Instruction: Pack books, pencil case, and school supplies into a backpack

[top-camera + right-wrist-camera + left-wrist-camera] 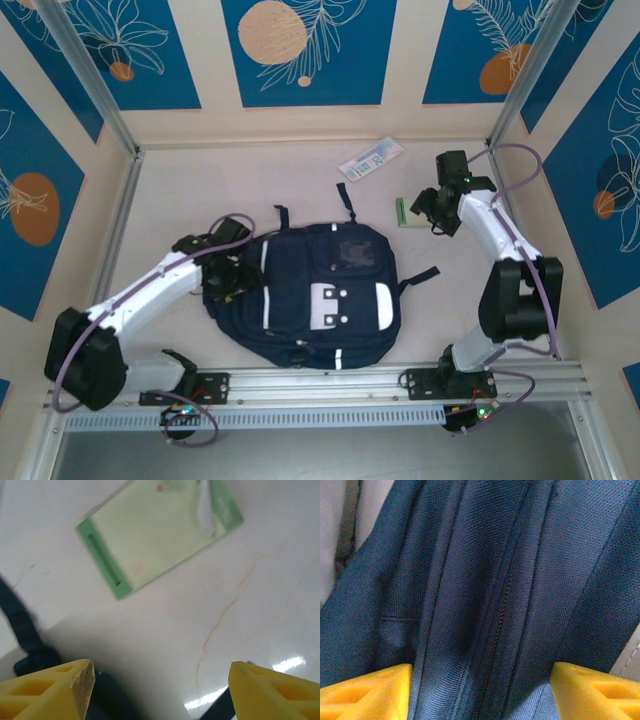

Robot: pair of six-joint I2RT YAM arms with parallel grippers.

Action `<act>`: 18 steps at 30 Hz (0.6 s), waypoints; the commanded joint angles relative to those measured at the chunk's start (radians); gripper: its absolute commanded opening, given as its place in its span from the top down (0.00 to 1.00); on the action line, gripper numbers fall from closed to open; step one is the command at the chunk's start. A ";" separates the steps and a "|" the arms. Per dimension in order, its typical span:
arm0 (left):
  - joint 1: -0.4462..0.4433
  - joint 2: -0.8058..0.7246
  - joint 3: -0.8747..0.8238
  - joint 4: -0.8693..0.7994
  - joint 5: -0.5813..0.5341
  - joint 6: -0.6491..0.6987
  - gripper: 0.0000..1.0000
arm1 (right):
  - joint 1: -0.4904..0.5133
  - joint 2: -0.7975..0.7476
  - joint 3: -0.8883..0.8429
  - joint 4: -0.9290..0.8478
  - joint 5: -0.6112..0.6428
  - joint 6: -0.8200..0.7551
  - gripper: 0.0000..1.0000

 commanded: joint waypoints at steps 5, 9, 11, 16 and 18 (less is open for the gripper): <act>-0.031 0.009 0.168 -0.035 -0.084 0.056 0.28 | -0.009 0.274 0.284 -0.071 0.052 -0.223 0.26; -0.026 -0.057 0.187 -0.097 -0.179 0.046 0.27 | -0.029 0.373 0.372 -0.072 0.069 -0.262 0.01; -0.025 -0.083 0.195 -0.109 -0.190 0.051 0.27 | -0.034 0.425 0.427 -0.082 0.077 -0.296 0.01; -0.023 -0.115 0.229 -0.115 -0.171 0.095 0.27 | -0.109 0.524 0.527 -0.102 0.018 -0.258 0.01; -0.023 -0.122 0.243 -0.077 -0.112 0.152 0.27 | -0.133 0.578 0.585 -0.120 -0.044 -0.272 0.00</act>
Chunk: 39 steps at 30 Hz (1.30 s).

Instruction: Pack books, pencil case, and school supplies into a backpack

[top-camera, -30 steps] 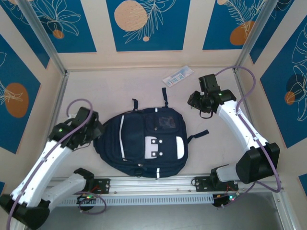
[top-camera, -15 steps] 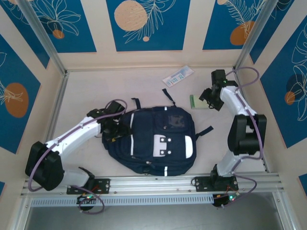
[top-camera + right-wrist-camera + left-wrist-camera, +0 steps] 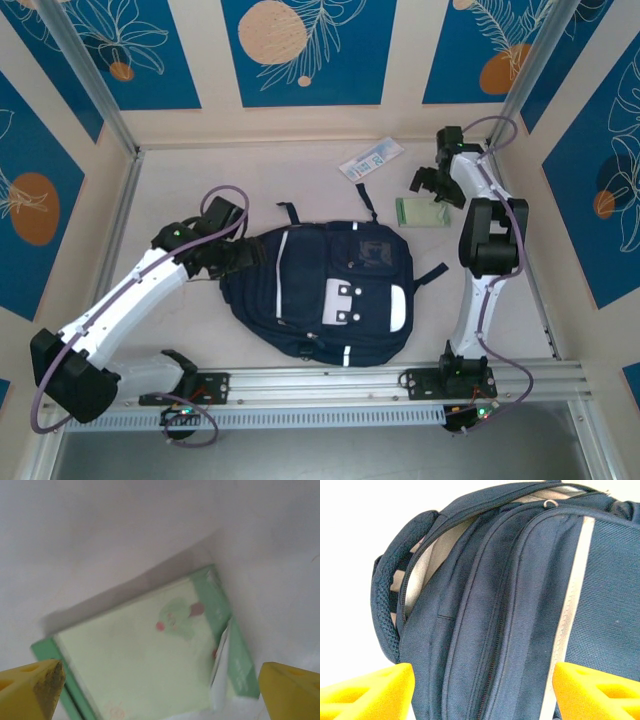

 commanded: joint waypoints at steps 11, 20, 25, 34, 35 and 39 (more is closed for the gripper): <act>-0.061 0.300 0.292 0.233 0.214 0.204 0.30 | -0.102 0.137 0.041 -0.069 -0.358 0.013 0.24; -0.186 0.838 0.890 0.187 0.139 0.153 0.30 | -0.090 0.072 -0.123 -0.015 -0.459 0.026 0.64; -0.185 1.135 1.222 0.162 0.102 0.098 0.29 | -0.064 0.003 -0.224 0.040 -0.470 0.058 0.81; -0.159 1.433 1.462 0.318 0.004 0.106 0.29 | 0.019 -0.029 -0.214 0.029 -0.408 0.010 0.94; -0.155 1.448 1.465 0.321 0.003 0.092 0.29 | 0.023 -0.030 -0.214 0.028 -0.401 -0.003 0.94; -0.151 1.479 1.468 0.301 -0.062 0.087 0.29 | 0.022 -0.030 -0.215 0.010 -0.347 -0.052 0.98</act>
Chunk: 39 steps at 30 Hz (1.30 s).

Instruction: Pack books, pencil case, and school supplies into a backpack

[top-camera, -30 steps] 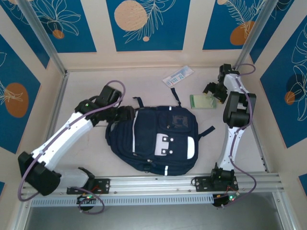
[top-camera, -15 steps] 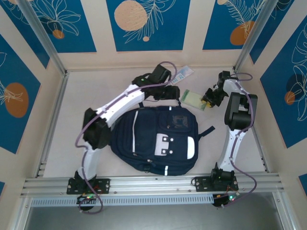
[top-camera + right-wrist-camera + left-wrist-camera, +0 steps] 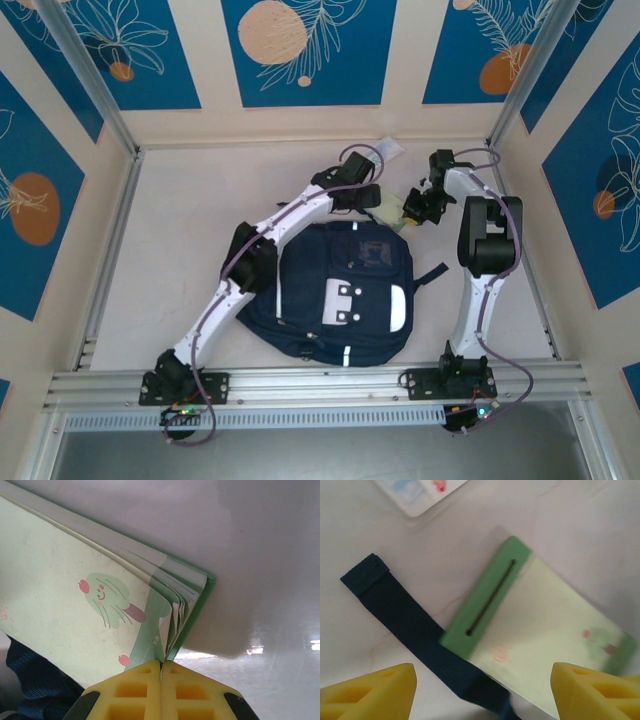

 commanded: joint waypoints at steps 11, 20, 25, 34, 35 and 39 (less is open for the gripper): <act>0.033 0.058 0.047 0.153 -0.044 -0.007 0.28 | -0.046 -0.037 -0.035 -0.033 0.007 -0.142 1.00; 0.037 0.168 0.141 0.309 0.063 -0.027 0.30 | -0.097 -0.167 -0.152 0.096 -0.103 0.037 0.82; 0.052 0.191 0.142 0.320 0.076 -0.078 0.30 | -0.140 -0.327 -0.384 0.365 -0.213 0.235 0.52; 0.051 0.219 0.141 0.310 0.161 -0.134 0.32 | -0.137 -0.232 -0.394 0.522 -0.426 0.377 0.36; 0.050 0.222 0.140 0.303 0.168 -0.140 0.32 | -0.133 -0.214 -0.379 0.514 -0.426 0.380 0.36; 0.050 0.231 0.139 0.297 0.207 -0.161 0.32 | -0.131 -0.150 -0.319 0.443 -0.397 0.374 0.36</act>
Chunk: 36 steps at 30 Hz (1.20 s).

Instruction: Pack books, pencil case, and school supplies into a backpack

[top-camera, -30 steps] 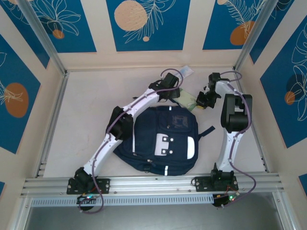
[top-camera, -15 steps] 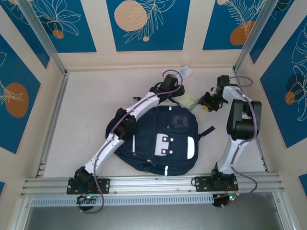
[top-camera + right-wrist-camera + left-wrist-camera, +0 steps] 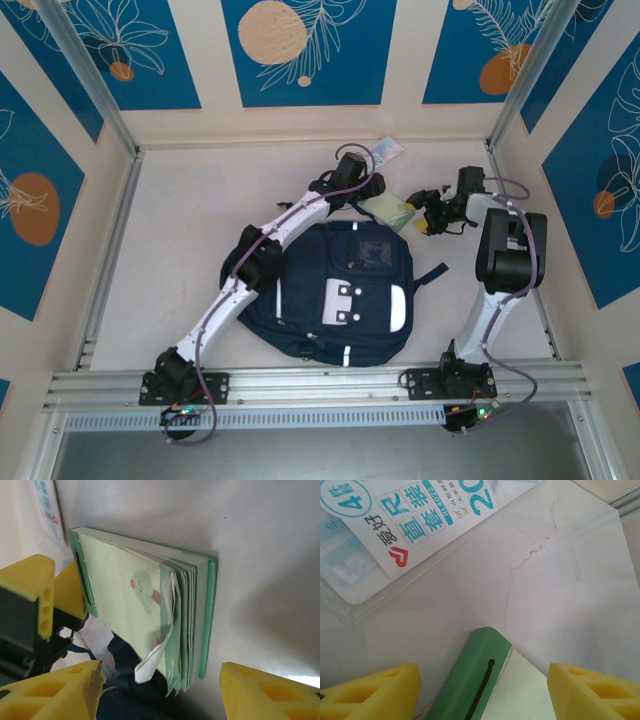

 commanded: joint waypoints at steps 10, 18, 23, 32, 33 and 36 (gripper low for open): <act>-0.014 0.070 0.021 -0.011 0.151 -0.107 0.35 | 0.049 0.154 0.156 -0.070 -0.109 -0.001 0.37; -0.026 0.071 0.021 -0.046 0.185 -0.120 0.37 | 0.045 0.092 0.150 0.036 -0.152 0.053 0.50; -0.026 0.060 0.021 -0.062 0.184 -0.106 0.37 | 0.048 0.043 0.140 0.079 -0.174 0.072 0.59; -0.027 0.045 0.021 -0.074 0.201 -0.110 0.38 | 0.075 0.079 0.214 -0.058 -0.146 -0.004 0.70; -0.025 0.042 0.021 -0.081 0.201 -0.106 0.37 | 0.079 0.081 0.217 -0.074 -0.134 -0.011 0.71; -0.023 0.024 0.014 -0.099 0.197 -0.103 0.38 | 0.079 0.075 0.223 -0.121 -0.096 -0.035 0.78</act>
